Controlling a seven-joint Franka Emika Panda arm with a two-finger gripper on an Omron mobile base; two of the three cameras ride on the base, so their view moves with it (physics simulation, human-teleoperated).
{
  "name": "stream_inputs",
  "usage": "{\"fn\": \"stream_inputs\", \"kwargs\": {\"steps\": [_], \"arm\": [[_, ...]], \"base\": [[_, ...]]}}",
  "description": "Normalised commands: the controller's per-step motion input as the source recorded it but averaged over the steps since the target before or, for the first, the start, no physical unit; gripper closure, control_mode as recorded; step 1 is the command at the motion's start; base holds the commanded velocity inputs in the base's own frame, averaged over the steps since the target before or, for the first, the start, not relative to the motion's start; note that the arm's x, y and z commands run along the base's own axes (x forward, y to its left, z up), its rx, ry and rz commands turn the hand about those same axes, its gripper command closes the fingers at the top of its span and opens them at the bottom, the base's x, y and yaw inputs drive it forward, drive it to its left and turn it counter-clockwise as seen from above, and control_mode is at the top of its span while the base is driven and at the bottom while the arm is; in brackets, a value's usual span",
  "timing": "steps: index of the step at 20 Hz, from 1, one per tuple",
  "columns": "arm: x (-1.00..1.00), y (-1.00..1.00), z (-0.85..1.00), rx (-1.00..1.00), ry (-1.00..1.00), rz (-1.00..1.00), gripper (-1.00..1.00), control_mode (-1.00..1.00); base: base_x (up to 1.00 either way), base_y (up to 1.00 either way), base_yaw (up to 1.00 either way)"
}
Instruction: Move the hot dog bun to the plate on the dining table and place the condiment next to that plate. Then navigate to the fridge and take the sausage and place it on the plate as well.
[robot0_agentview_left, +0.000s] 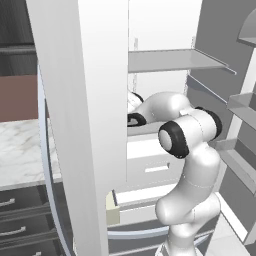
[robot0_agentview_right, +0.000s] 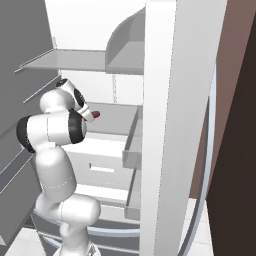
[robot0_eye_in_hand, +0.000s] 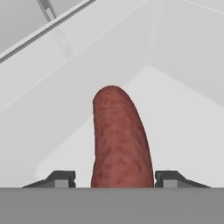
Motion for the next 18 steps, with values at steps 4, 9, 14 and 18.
{"fn": "stream_inputs", "kwargs": {"steps": [4, 9, 14, 18], "arm": [[-0.04, 0.04, -0.14, 0.00, -0.02, 0.00, 1.00, -1.00], [-0.46, -0.06, 0.00, 0.01, -0.12, -0.01, 1.00, -1.00], [-0.65, -0.20, 0.05, 0.01, -0.13, -0.03, 1.00, -1.00], [-0.50, -0.15, 0.34, 0.00, -0.11, 0.00, 1.00, -1.00]], "base": [[0.00, 0.00, 0.00], [0.00, 0.00, 0.00], [0.00, 0.00, 0.00], [0.00, 0.00, 0.00]]}}
